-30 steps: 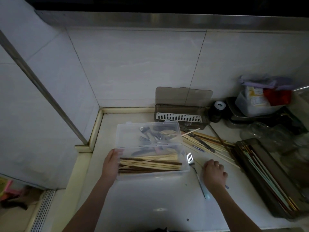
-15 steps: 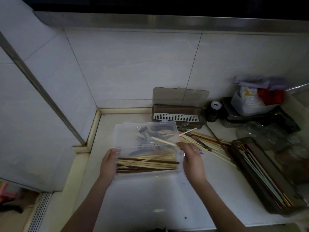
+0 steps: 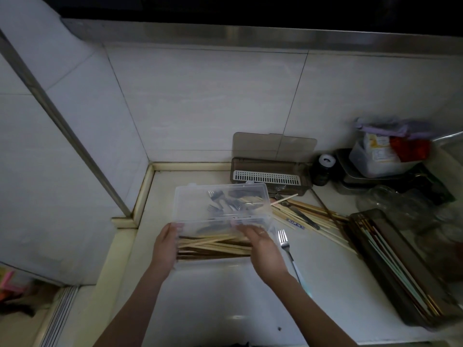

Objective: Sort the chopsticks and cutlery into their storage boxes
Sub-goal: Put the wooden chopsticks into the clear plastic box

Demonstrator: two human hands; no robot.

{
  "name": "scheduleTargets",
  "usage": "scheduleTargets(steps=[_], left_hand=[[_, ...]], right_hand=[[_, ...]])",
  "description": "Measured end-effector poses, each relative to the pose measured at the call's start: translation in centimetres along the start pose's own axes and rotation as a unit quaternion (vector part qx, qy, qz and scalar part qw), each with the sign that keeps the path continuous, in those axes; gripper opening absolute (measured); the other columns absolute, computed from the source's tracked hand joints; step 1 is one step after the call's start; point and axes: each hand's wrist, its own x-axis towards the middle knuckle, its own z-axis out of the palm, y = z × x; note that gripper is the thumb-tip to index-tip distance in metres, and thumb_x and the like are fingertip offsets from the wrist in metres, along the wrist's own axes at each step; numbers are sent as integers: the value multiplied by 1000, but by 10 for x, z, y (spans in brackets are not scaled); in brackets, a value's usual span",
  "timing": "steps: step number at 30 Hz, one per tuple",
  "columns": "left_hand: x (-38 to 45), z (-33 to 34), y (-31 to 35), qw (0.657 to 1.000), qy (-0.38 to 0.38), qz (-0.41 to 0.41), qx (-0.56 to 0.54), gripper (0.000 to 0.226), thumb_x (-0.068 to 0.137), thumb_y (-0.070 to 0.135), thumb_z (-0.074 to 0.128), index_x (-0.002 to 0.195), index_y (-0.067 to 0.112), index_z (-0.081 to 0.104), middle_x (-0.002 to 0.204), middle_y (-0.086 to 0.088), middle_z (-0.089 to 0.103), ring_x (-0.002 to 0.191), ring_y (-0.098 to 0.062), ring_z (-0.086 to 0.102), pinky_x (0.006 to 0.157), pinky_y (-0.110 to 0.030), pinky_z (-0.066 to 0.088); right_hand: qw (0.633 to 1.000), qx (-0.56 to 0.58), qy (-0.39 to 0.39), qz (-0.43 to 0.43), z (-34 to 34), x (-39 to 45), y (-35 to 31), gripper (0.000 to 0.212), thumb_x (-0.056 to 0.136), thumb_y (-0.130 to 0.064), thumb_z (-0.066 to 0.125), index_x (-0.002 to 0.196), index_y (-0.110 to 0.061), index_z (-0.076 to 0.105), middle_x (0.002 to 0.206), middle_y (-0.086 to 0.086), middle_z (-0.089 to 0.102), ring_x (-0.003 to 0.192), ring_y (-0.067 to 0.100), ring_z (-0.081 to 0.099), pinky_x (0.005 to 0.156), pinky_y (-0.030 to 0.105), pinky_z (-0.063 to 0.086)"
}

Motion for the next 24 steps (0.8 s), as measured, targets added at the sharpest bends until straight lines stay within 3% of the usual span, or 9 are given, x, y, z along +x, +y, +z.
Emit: scheduleTargets(steps=[5,9,12,14,16,19,21,24], left_hand=[[-3,1,1,1000,2,2,-3,24,97,17,46,84,23,65,81,-1,64,70,-18,55,61,-29,39],[-2,1,-1,1000,1,0,13,22,97,21,47,86,23,66,84,-1,65,76,-20,58,69,-32,42],[0,0,-2,1000,4,-7,19,22,97,22,47,88,23,67,85,-3,66,78,-21,59,73,-32,42],[1,0,-3,999,9,-13,28,22,97,24,47,90,22,67,83,-3,66,77,-21,59,68,-31,43],[3,-1,-5,999,11,-18,36,23,98,28,47,92,22,68,83,-2,67,77,-21,61,66,-31,46],[4,-2,-7,999,6,-16,47,25,99,33,44,92,27,68,93,-5,69,85,-25,64,78,-40,49],[2,-2,-5,999,4,-11,51,26,100,31,42,91,29,67,93,-5,68,85,-24,63,76,-37,48],[0,0,-1,998,4,-6,59,26,100,29,42,91,27,66,90,-3,67,80,-21,61,70,-32,46]], right_hand=[[988,-6,122,90,-18,0,33,66,75,23,39,124,-17,57,124,5,58,113,19,53,89,20,40],[979,23,167,117,-22,13,44,41,89,9,41,121,-14,55,123,6,54,112,21,50,87,27,43],[948,105,238,182,-30,27,46,35,91,6,38,117,-11,54,117,7,54,105,22,54,84,33,47],[946,95,199,236,-30,34,62,37,89,5,40,118,-16,52,117,7,53,103,25,55,79,44,54],[948,62,104,296,-30,37,78,45,85,3,47,121,-24,47,120,7,52,100,30,57,72,48,57],[951,-82,-59,293,-32,31,96,51,85,-11,57,131,-27,43,132,8,50,115,30,50,93,45,49],[951,-158,-86,252,-33,28,103,51,89,-16,55,137,-24,39,140,4,43,127,27,40,99,43,43],[950,-196,-64,234,-31,29,108,41,93,-20,48,133,-26,41,140,2,42,128,25,38,98,43,42]])
